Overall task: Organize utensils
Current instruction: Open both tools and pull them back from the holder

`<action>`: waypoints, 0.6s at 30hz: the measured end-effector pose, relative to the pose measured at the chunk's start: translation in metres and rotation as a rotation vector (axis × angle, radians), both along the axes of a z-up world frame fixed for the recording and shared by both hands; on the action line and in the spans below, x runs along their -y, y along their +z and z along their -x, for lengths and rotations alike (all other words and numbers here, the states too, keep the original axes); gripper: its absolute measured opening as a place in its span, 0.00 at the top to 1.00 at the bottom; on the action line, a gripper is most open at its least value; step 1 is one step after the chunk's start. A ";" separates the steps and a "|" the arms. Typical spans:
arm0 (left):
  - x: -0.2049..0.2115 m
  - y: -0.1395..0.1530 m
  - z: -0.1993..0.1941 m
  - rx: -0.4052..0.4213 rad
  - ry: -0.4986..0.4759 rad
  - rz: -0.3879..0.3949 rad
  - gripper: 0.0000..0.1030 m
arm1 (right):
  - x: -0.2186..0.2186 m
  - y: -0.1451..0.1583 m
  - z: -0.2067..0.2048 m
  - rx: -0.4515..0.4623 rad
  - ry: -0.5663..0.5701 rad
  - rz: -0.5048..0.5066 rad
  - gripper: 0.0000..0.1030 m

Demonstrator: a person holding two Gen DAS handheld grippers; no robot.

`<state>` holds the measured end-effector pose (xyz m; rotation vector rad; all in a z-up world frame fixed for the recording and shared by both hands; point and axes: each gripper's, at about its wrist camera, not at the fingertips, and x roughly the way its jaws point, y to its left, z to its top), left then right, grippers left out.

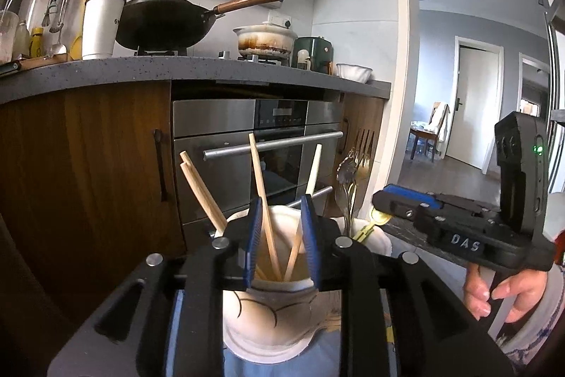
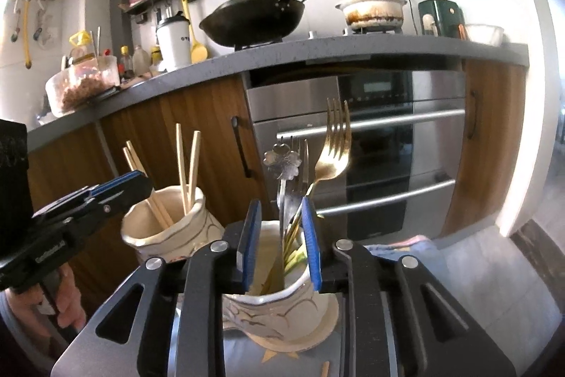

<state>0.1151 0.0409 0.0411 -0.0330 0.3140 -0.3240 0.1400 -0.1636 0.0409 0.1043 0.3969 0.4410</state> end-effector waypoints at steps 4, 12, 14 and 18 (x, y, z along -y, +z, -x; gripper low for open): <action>0.003 0.000 0.007 -0.009 0.007 -0.025 0.78 | 0.010 -0.001 0.012 -0.010 -0.010 -0.016 0.72; 0.000 0.002 0.029 -0.021 0.027 -0.048 0.58 | 0.034 0.004 0.043 -0.003 -0.035 0.006 0.53; 0.000 0.001 0.037 -0.021 0.040 -0.062 0.50 | 0.041 0.004 0.049 -0.008 -0.047 0.007 0.53; 0.002 -0.005 0.046 -0.037 0.052 -0.092 0.43 | 0.053 0.003 0.059 -0.023 -0.069 0.003 0.38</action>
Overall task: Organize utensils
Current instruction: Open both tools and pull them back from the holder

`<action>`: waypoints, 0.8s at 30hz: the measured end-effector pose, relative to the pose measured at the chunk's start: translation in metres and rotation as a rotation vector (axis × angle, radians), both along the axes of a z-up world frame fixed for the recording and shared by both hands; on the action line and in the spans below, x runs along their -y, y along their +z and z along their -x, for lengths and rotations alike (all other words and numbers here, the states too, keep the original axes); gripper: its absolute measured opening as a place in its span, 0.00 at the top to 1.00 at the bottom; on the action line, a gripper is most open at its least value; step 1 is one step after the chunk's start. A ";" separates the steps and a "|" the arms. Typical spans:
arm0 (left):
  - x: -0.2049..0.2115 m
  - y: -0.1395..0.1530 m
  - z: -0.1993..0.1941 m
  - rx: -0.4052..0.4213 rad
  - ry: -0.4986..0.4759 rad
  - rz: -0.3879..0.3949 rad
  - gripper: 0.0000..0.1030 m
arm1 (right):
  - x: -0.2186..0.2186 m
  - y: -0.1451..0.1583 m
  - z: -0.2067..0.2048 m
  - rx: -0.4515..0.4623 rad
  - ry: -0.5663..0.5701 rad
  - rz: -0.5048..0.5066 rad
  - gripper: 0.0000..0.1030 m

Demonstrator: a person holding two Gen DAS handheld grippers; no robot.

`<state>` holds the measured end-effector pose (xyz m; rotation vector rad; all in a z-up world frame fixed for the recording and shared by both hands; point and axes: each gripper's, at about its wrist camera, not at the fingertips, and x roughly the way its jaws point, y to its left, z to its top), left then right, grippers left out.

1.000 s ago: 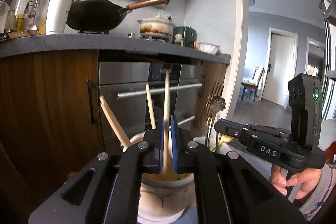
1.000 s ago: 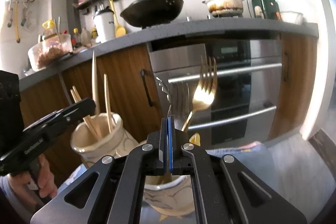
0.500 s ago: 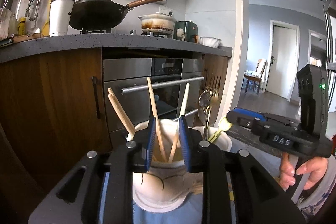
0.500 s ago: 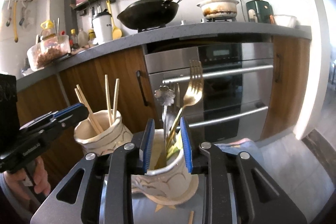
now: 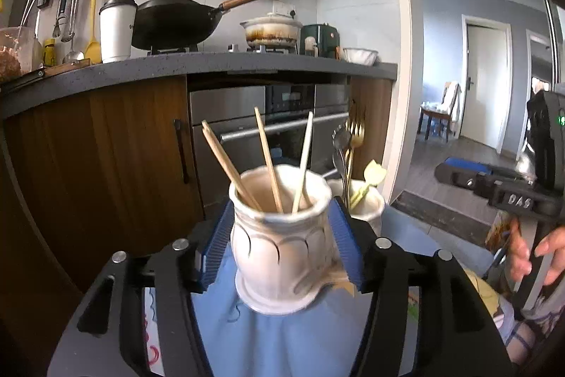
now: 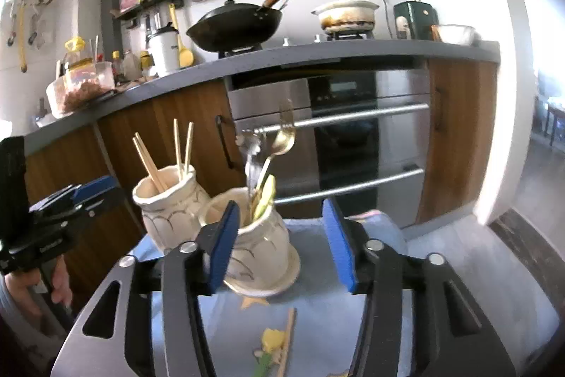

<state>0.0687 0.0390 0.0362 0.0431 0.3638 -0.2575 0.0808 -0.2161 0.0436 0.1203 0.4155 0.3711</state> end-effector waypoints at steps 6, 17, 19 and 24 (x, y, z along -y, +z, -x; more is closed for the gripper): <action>0.002 -0.003 0.012 -0.022 0.015 0.003 0.23 | 0.007 -0.002 0.016 -0.004 -0.006 0.011 0.20; 0.007 0.000 0.031 -0.019 0.033 -0.010 0.05 | 0.018 -0.013 0.027 -0.040 -0.081 0.074 0.06; 0.009 -0.003 0.035 -0.029 0.027 -0.020 0.05 | 0.021 -0.018 0.028 -0.057 -0.091 0.081 0.05; 0.013 -0.019 0.038 -0.091 0.018 -0.025 0.05 | 0.025 -0.034 0.030 -0.107 -0.093 0.098 0.05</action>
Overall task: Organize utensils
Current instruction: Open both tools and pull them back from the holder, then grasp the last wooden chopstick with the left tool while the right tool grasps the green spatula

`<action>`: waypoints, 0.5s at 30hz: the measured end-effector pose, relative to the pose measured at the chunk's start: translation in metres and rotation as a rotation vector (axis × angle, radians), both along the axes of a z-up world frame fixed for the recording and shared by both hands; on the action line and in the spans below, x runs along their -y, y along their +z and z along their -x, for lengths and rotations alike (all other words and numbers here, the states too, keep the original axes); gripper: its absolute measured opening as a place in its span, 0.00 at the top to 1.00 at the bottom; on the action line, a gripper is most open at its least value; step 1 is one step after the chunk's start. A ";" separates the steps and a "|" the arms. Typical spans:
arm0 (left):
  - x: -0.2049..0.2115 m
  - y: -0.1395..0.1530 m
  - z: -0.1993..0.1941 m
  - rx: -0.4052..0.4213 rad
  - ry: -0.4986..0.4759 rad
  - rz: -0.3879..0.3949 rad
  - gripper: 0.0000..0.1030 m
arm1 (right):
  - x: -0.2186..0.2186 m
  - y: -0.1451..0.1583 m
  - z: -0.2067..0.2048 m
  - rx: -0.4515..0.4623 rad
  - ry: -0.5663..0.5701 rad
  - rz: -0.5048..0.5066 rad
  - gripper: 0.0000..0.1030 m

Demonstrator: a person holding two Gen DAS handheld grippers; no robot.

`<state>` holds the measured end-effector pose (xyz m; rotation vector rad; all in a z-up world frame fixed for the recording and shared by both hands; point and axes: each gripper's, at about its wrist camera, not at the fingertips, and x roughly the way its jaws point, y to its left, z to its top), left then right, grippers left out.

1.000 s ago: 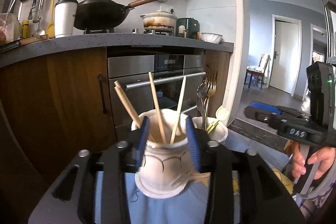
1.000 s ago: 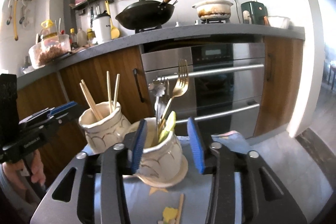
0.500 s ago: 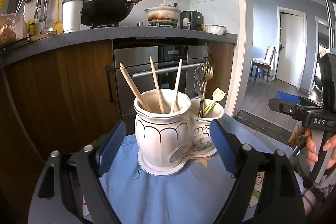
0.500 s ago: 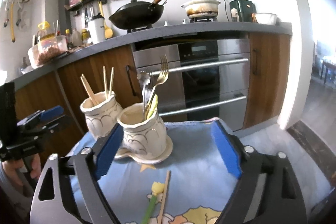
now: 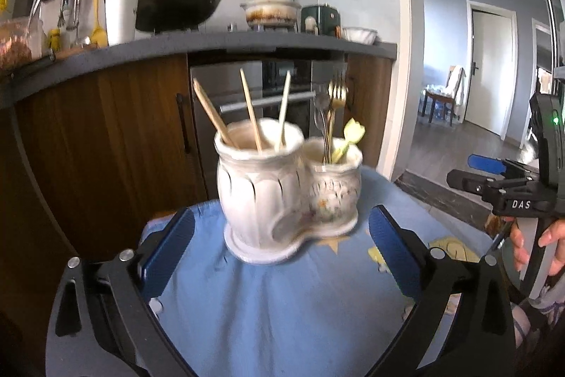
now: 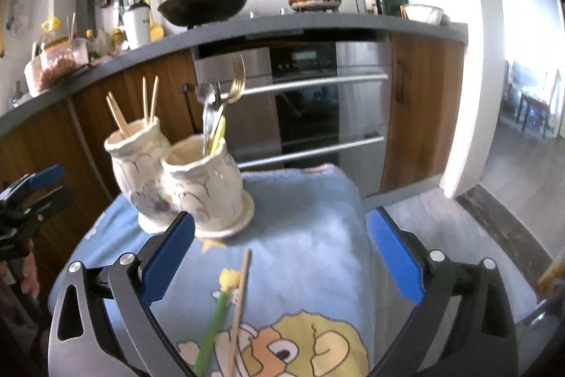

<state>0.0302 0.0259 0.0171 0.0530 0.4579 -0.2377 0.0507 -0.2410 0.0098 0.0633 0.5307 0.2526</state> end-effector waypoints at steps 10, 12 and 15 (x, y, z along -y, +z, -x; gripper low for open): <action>0.008 -0.048 -0.005 -0.169 -0.015 -0.019 0.05 | -0.015 -0.035 -0.002 -0.126 0.057 0.093 0.05; 0.010 -0.052 -0.006 -0.184 -0.023 -0.021 0.05 | -0.020 -0.042 -0.004 -0.162 0.073 0.125 0.05; 0.012 -0.057 -0.007 -0.197 -0.032 -0.031 0.05 | -0.027 -0.053 -0.008 -0.210 0.092 0.161 0.05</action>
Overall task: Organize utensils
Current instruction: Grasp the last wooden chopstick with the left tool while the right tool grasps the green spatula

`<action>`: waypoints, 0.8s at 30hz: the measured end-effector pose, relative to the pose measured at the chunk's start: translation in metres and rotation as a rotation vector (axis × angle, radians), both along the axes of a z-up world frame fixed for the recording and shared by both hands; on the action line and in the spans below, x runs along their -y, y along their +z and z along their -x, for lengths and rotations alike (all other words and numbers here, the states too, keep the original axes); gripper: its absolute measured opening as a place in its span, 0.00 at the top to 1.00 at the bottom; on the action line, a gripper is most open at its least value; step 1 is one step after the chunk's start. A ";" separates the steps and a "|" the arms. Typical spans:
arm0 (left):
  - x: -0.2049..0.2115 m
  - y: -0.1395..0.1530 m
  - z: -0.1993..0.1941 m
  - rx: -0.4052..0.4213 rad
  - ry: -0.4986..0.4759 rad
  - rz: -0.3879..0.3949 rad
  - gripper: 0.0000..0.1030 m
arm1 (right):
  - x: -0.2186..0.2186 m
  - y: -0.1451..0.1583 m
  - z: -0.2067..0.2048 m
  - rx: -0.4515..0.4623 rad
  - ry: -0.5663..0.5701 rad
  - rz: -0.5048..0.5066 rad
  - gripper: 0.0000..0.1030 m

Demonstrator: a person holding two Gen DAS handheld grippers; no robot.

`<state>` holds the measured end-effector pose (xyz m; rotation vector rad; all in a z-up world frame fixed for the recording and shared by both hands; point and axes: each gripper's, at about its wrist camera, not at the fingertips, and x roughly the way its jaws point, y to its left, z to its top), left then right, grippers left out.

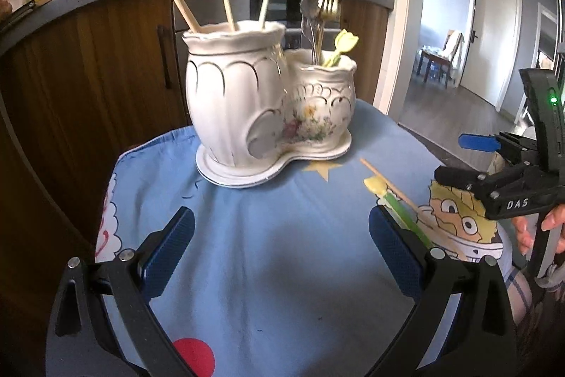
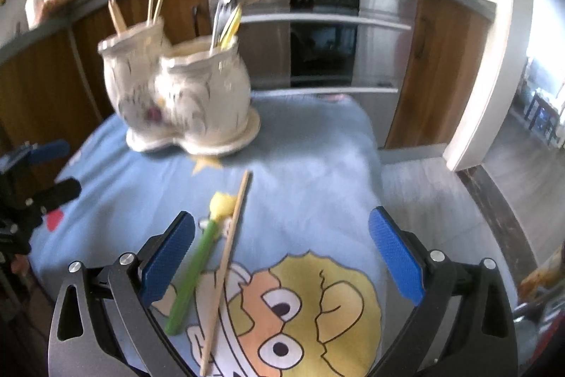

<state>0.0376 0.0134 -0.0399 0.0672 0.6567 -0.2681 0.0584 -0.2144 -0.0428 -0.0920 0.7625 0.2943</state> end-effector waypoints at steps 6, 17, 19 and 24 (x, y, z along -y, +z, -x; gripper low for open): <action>0.003 -0.006 -0.002 -0.016 -0.007 -0.001 0.05 | -0.007 -0.009 -0.004 -0.054 0.036 -0.005 0.07; 0.003 -0.010 -0.003 -0.030 0.001 0.001 0.05 | -0.030 -0.008 0.000 -0.110 0.118 -0.024 0.56; 0.003 -0.010 -0.003 -0.030 0.000 0.002 0.05 | -0.035 -0.008 0.001 -0.117 0.132 -0.032 0.62; 0.002 -0.010 -0.001 -0.029 -0.001 0.005 0.05 | -0.051 -0.018 -0.003 -0.171 0.154 -0.022 0.76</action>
